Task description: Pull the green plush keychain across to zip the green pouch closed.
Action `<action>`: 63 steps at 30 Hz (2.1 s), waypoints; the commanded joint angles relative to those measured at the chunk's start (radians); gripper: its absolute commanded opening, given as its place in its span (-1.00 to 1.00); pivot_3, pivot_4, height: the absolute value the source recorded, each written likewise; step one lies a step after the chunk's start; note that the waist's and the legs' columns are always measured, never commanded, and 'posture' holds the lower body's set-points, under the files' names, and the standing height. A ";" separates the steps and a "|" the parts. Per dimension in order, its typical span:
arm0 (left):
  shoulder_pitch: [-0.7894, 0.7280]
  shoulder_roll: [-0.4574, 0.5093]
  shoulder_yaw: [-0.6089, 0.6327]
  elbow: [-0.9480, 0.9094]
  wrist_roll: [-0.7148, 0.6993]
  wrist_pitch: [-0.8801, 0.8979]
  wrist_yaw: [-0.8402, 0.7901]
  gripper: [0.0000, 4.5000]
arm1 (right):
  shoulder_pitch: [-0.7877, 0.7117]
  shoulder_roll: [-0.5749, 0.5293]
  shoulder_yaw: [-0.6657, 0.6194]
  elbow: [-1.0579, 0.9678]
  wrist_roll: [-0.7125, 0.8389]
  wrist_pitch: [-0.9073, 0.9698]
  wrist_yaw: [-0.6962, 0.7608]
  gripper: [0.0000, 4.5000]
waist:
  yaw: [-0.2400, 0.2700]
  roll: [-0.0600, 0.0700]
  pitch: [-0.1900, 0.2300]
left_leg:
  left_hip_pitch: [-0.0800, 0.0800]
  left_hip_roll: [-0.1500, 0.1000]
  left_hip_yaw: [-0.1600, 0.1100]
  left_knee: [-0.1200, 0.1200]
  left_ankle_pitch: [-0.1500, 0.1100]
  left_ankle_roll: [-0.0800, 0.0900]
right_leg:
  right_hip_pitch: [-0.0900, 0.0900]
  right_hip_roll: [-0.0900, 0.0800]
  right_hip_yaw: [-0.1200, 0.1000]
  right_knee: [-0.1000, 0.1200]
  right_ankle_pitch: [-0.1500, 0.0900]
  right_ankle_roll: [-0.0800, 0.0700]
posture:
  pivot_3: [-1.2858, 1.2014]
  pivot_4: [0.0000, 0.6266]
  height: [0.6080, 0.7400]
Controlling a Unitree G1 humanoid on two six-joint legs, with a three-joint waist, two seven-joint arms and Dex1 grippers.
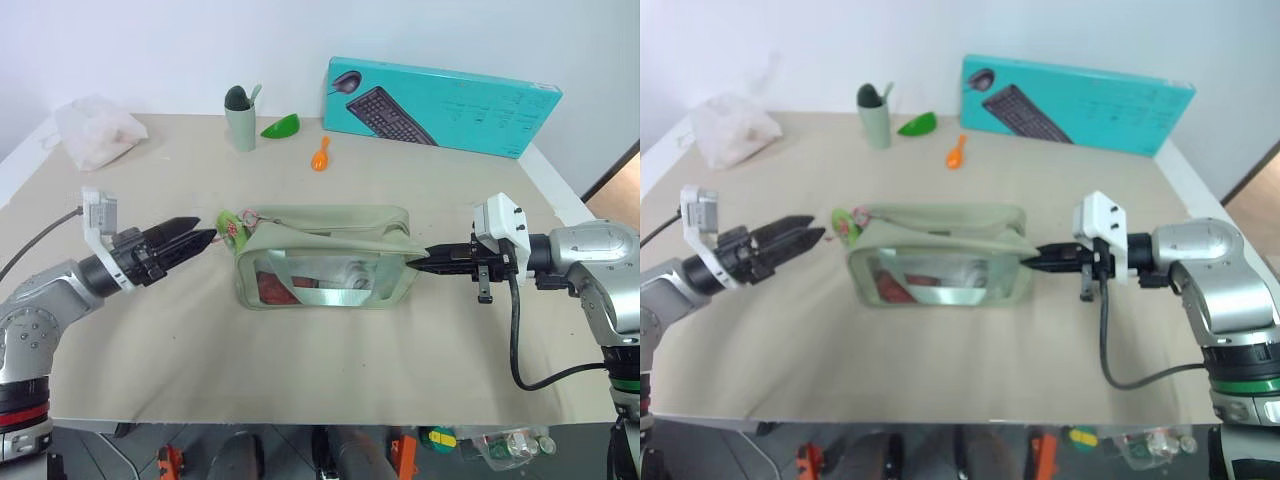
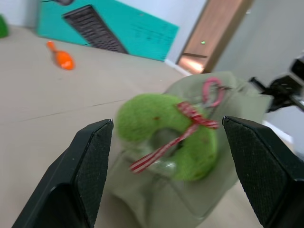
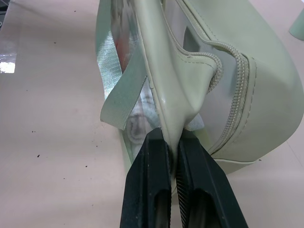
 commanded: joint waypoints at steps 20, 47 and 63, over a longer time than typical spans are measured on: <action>-0.118 -0.072 -0.116 0.115 0.176 -0.033 0.020 0.12 | 0.014 -0.013 -0.032 -0.061 0.016 -0.003 -0.037 -1.00 | -0.001 0.000 0.000 | 0.000 -0.001 0.000 0.000 0.000 0.000 | 0.000 0.000 0.000 0.000 0.000 0.000 | 0.03 -0.52 1.00; -0.308 -0.111 -0.187 -0.008 0.151 0.008 0.040 -0.98 | 0.025 -0.011 -0.034 -0.072 0.010 -0.003 -0.051 -1.00 | -0.001 0.001 -0.001 | -0.001 -0.003 0.000 0.005 -0.001 0.001 | 0.001 -0.002 0.002 0.000 0.001 0.002 | 0.03 -0.52 1.00; -0.351 -0.116 -0.179 0.030 0.154 0.008 -0.032 0.99 | 0.056 -0.017 -0.049 -0.105 0.023 0.003 -0.072 -1.00 | 0.001 0.001 -0.001 | -0.002 -0.003 -0.001 0.009 0.000 0.001 | 0.002 -0.001 0.000 0.002 0.002 0.003 | 0.03 -0.52 1.00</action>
